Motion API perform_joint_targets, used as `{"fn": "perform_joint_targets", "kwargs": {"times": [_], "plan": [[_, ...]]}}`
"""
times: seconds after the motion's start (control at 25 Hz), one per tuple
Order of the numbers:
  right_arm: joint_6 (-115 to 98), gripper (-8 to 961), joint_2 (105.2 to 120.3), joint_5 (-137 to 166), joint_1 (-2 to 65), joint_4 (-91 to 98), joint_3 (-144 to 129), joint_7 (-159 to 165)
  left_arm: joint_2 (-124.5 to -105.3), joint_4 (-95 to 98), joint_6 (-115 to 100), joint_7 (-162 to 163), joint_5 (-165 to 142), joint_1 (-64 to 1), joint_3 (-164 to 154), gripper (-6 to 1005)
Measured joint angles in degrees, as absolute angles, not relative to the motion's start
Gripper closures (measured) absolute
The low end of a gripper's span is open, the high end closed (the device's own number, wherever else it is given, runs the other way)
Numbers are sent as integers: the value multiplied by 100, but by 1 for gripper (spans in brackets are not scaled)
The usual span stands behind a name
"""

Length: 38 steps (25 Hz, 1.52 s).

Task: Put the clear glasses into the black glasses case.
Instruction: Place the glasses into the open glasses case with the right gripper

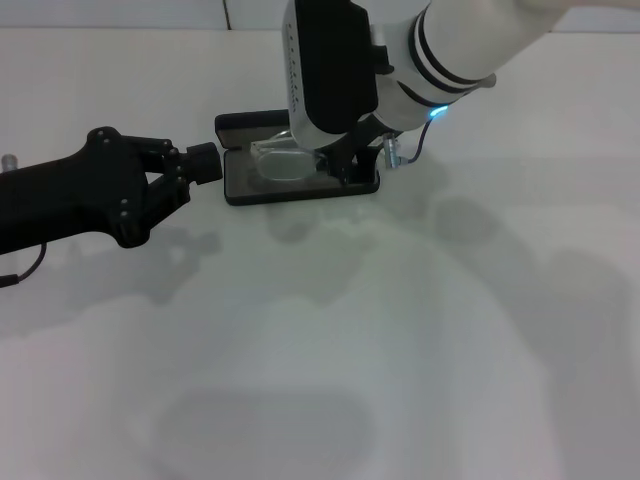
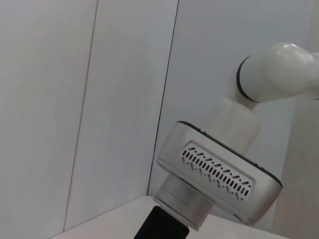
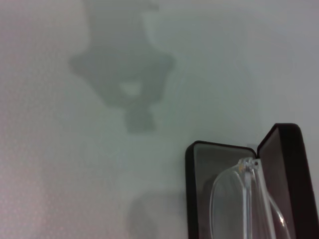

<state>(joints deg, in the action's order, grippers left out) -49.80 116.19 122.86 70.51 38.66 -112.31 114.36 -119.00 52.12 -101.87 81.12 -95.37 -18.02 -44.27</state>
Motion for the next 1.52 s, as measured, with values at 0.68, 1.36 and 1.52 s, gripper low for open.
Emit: {"fn": "perform_joint_targets", "kwargs": {"times": [0.68, 1.36, 1.52], "plan": [[-4671, 882, 11619, 11983, 7043, 3840, -11675, 11425, -11900, 5212, -10187, 8170, -9537, -1797, -4431, 919], [-4576, 853, 11619, 11906, 7077, 3712, -11659, 11409, -11900, 5214, -10196, 8192, -9554, -1802, -4438, 915], [-4479, 839, 11619, 11907, 6992, 3847, -11637, 11407, -11900, 5219, -10196, 8192, -9554, -1802, -4433, 914]]}}
